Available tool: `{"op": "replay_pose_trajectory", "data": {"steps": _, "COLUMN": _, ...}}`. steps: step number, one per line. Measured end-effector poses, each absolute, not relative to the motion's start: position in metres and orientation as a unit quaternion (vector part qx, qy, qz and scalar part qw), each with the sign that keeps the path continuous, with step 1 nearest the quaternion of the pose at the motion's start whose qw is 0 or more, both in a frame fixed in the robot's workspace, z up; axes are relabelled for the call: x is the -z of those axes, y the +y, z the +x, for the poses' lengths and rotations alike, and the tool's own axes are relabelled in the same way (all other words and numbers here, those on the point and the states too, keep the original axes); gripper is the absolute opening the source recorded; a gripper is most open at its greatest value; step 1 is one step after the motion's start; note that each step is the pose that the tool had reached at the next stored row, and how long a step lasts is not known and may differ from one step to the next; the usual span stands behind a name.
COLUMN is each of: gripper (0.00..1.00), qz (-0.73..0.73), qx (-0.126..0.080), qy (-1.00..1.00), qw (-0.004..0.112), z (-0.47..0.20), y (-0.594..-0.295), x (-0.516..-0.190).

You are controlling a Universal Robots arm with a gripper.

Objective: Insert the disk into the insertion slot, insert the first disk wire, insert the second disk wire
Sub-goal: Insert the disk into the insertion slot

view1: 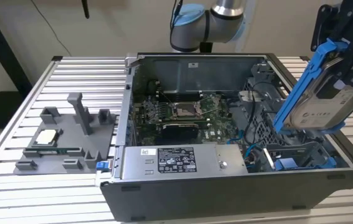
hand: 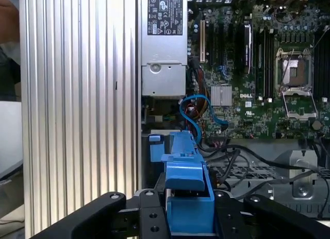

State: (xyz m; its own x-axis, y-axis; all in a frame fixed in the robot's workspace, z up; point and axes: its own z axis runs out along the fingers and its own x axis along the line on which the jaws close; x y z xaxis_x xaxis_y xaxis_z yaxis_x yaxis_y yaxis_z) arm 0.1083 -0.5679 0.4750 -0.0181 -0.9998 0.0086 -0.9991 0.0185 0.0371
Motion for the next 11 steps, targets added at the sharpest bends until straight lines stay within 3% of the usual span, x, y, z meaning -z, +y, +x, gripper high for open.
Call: {"op": "replay_pose_trajectory", "data": {"steps": 11, "gripper": 0.33, "qz": 0.700, "qx": 0.010, "qy": -0.713, "qw": 0.016, "z": 0.1084, "y": -0.5679, "x": -0.4706}}
